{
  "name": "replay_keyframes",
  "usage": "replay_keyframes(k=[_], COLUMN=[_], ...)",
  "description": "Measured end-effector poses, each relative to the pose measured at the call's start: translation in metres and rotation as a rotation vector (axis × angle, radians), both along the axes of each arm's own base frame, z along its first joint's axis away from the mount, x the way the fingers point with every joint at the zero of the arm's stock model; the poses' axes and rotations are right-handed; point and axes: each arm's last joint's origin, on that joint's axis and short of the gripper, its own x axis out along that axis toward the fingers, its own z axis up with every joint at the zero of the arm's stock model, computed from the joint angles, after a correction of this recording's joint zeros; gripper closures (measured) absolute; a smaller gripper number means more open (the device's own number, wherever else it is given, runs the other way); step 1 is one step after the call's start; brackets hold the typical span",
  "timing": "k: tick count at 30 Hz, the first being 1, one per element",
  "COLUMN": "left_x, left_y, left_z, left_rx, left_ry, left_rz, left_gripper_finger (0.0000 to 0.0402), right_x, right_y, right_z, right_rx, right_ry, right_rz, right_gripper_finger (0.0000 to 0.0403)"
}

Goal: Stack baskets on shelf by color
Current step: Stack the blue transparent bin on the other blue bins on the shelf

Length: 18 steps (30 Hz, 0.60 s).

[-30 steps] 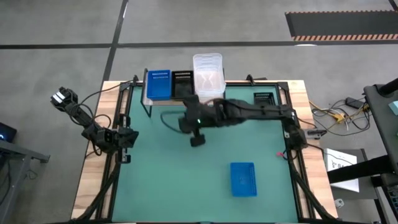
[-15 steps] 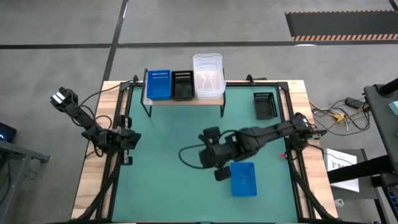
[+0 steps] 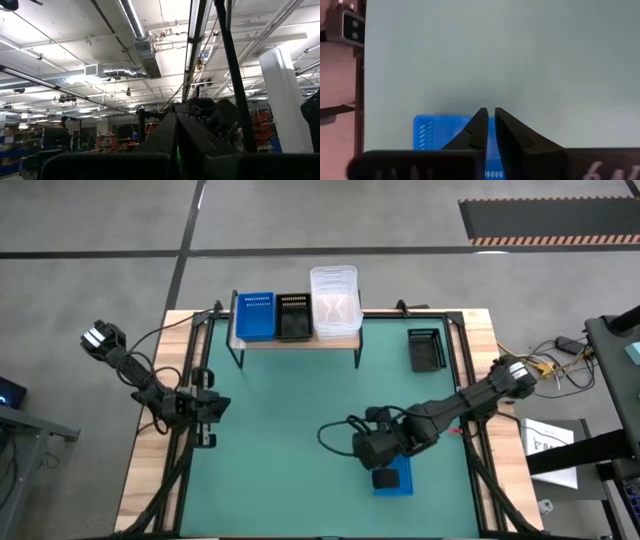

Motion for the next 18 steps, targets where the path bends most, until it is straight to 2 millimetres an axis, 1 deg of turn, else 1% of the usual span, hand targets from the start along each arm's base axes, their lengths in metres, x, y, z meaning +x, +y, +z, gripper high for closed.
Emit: replay_keyframes(k=[3, 6, 9, 11, 14, 18], left_x=[0.001, 0.002, 0.002, 0.002, 0.002, 0.003], left_y=[-0.001, -0.001, -0.002, -0.002, -0.002, -0.003], left_z=[-0.001, -0.002, -0.002, -0.002, -0.002, -0.004], left_rx=[0.005, 0.008, 0.01, 0.009, 0.007, -0.019], left_ry=[0.006, 0.011, 0.013, 0.012, 0.013, 0.021], left_rz=[0.001, 0.0, 0.001, 0.0, -0.003, -0.03], left_gripper_finger=[0.0402, 0.0402, 0.0402, 0.0402, 0.0402, 0.0402], right_x=[-0.011, -0.015, -0.018, -0.022, -0.027, -0.033], right_y=[0.011, 0.023, 0.04, 0.052, 0.069, 0.088], right_z=[-0.012, -0.022, -0.028, -0.036, -0.047, -0.066], right_rx=[0.01, 0.04, 0.06, 0.093, 0.14, 0.132], right_ry=[0.017, 0.006, -0.003, 0.047, 0.12, 0.184], right_rz=[0.003, -0.009, -0.009, -0.022, -0.047, -0.078], right_gripper_finger=[0.0346, 0.0303, 0.0262, 0.0239, 0.0218, 0.0212])
